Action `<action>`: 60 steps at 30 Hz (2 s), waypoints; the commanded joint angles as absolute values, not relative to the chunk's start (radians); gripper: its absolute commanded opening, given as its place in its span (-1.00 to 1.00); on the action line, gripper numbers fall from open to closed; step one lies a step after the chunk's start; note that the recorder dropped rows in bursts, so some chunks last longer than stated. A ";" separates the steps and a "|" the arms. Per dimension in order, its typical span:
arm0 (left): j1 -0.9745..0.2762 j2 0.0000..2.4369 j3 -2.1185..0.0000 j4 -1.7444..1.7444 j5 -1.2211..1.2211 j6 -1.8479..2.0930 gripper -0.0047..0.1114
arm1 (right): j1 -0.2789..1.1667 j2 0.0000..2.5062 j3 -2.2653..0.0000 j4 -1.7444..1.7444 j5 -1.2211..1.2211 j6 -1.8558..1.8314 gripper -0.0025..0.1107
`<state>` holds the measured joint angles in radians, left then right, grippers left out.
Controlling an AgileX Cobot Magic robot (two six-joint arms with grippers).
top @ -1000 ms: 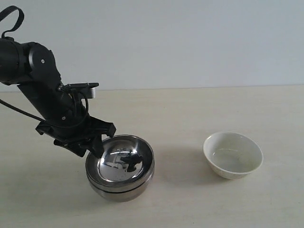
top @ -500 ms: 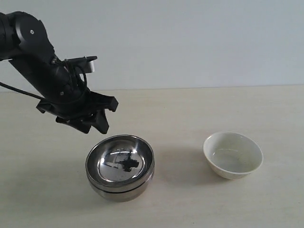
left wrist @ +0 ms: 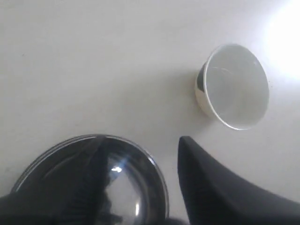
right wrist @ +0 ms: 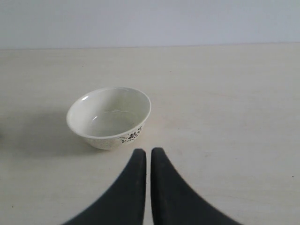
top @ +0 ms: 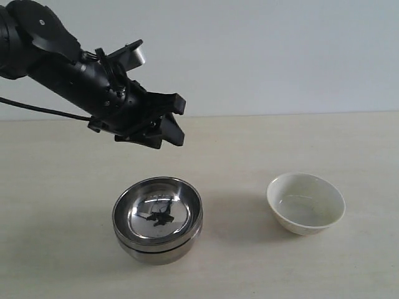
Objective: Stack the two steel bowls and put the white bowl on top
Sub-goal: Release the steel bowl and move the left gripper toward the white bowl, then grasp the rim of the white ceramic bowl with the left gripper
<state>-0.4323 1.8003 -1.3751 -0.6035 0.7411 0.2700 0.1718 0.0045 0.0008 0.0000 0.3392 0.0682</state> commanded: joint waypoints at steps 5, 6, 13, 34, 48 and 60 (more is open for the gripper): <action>-0.542 1.793 -1.379 -0.624 0.660 0.291 -0.15 | 0.172 0.000 0.000 -0.010 0.335 0.069 -0.96; -0.547 1.793 -1.379 -0.624 0.660 0.291 -0.15 | 0.172 0.000 0.000 -0.010 0.335 0.069 -0.96; -0.613 1.793 -1.379 -0.616 0.689 0.291 -0.15 | 0.172 0.000 0.000 -0.010 0.335 0.069 -0.96; -0.661 1.985 -1.560 -0.613 0.738 0.266 -0.15 | 0.172 0.000 0.000 -0.010 0.335 0.069 -0.96; -0.686 2.129 -1.721 -0.411 0.733 0.106 -0.15 | 0.172 0.000 0.000 -0.010 0.335 0.069 -0.96; -0.719 2.256 -1.849 -0.406 0.725 0.096 -0.15 | 0.172 0.000 0.000 -0.010 0.335 0.069 -0.96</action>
<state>-0.7025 2.2377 -1.8170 -0.4142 0.7345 0.1056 0.1718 0.0045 0.0008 0.0000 0.3392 0.0682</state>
